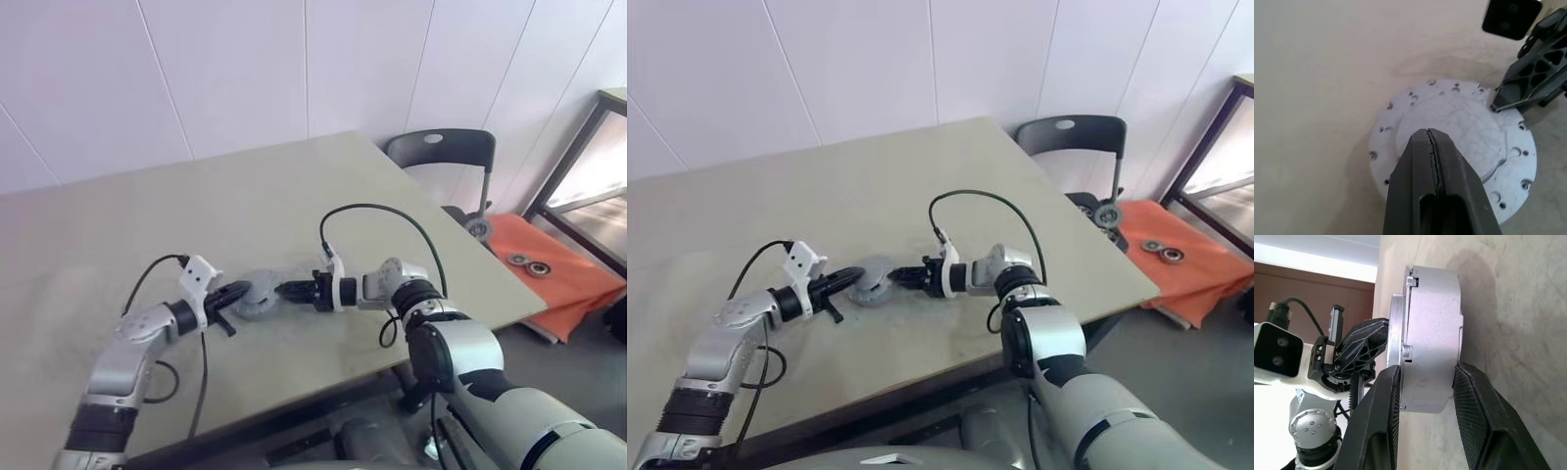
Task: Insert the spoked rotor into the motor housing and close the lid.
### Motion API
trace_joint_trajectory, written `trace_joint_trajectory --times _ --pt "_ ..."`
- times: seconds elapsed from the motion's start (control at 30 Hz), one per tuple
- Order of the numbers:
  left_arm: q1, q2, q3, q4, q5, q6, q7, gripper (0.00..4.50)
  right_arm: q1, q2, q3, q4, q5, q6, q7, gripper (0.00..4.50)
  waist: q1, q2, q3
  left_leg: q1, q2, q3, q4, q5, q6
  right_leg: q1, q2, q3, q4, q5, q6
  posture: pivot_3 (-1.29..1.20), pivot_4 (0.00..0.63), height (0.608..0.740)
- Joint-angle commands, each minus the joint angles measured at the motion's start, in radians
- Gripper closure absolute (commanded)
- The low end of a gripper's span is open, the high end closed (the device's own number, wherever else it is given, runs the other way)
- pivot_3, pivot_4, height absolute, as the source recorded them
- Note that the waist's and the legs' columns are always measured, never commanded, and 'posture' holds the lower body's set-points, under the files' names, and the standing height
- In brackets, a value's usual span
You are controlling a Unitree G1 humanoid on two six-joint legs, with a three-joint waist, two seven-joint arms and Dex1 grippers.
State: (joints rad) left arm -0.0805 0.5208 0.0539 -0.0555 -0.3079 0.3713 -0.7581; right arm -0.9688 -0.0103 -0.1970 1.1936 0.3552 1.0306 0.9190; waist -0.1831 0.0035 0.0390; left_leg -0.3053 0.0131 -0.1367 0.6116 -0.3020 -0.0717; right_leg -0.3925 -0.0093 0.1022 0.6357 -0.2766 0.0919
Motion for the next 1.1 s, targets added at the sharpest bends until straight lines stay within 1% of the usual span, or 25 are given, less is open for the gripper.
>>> trace_joint_trajectory --times 0.03,0.07,0.1,0.17,0.43,0.57,0.87,0.93,1.1 --pt "0.007 0.026 0.040 -0.044 -0.021 0.020 0.004 4.50 0.004 0.035 0.017 0.018 -0.027 -0.058 -0.028 3.25 0.000 -0.002 0.001 0.000 0.000 0.000 0.000 0.000 0.000 0.000 0.000 0.000 0.000 0.000 0.000 0.00 0.000 0.740" --pt "0.009 0.029 0.044 -0.047 -0.024 0.023 0.006 4.50 0.003 0.036 0.019 0.023 -0.030 -0.053 -0.031 3.25 0.000 -0.002 0.001 0.000 0.000 0.000 0.000 0.000 0.000 -0.001 0.000 0.000 0.000 0.000 0.000 0.00 0.000 0.740" --pt "0.013 0.032 0.048 -0.050 -0.027 0.025 0.008 4.50 0.004 0.037 0.010 0.036 -0.033 -0.045 -0.076 3.25 0.000 -0.002 0.001 0.000 0.000 0.000 0.000 0.000 0.000 -0.001 0.000 0.000 0.000 0.000 0.000 0.00 0.000 0.740" --pt "0.022 0.036 0.054 -0.057 -0.030 0.030 0.010 4.50 0.009 0.042 -0.007 0.051 -0.026 -0.040 -0.110 3.25 0.000 -0.002 0.001 0.000 0.000 0.000 0.000 0.000 0.000 -0.001 0.000 0.000 0.000 0.000 0.000 0.00 0.000 0.740" --pt "0.044 0.038 0.059 -0.077 -0.033 0.045 0.017 4.50 0.017 0.053 -0.027 0.040 -0.026 -0.080 -0.144 3.25 -0.001 -0.002 0.001 0.000 0.001 0.000 -0.002 0.000 0.000 -0.001 0.000 -0.001 0.000 0.001 -0.001 0.00 0.000 0.740" --pt "0.044 0.034 0.053 -0.075 -0.031 0.045 0.022 4.50 0.024 0.054 -0.045 0.040 -0.029 -0.117 -0.197 3.25 -0.001 -0.001 0.002 0.001 0.001 0.000 -0.002 0.000 0.000 -0.001 0.000 -0.001 0.000 0.001 -0.001 0.00 0.000 0.740" --pt "0.040 0.032 0.048 -0.073 -0.031 0.049 0.023 4.50 0.029 0.060 -0.056 0.038 -0.019 -0.142 -0.210 3.25 -0.001 0.001 0.003 0.002 0.001 -0.001 0.000 0.000 0.000 -0.003 0.000 -0.002 -0.003 0.001 -0.001 0.00 0.000 0.740" --pt "0.041 0.032 0.048 -0.073 -0.031 0.050 0.023 4.50 0.028 0.060 -0.048 0.040 -0.025 -0.140 -0.202 3.25 -0.001 0.001 0.003 0.002 0.001 -0.001 0.000 0.000 0.000 -0.004 0.000 -0.002 -0.003 0.001 -0.001 0.00 0.000 0.740" --pt "0.039 0.030 0.045 -0.072 -0.029 0.050 0.025 4.50 0.033 0.060 0.052 0.051 -0.100 -0.123 -0.167 3.25 -0.001 0.002 0.004 0.002 0.001 -0.001 -0.001 0.000 0.000 -0.004 0.000 -0.002 -0.003 0.001 -0.001 0.00 0.000 0.740"
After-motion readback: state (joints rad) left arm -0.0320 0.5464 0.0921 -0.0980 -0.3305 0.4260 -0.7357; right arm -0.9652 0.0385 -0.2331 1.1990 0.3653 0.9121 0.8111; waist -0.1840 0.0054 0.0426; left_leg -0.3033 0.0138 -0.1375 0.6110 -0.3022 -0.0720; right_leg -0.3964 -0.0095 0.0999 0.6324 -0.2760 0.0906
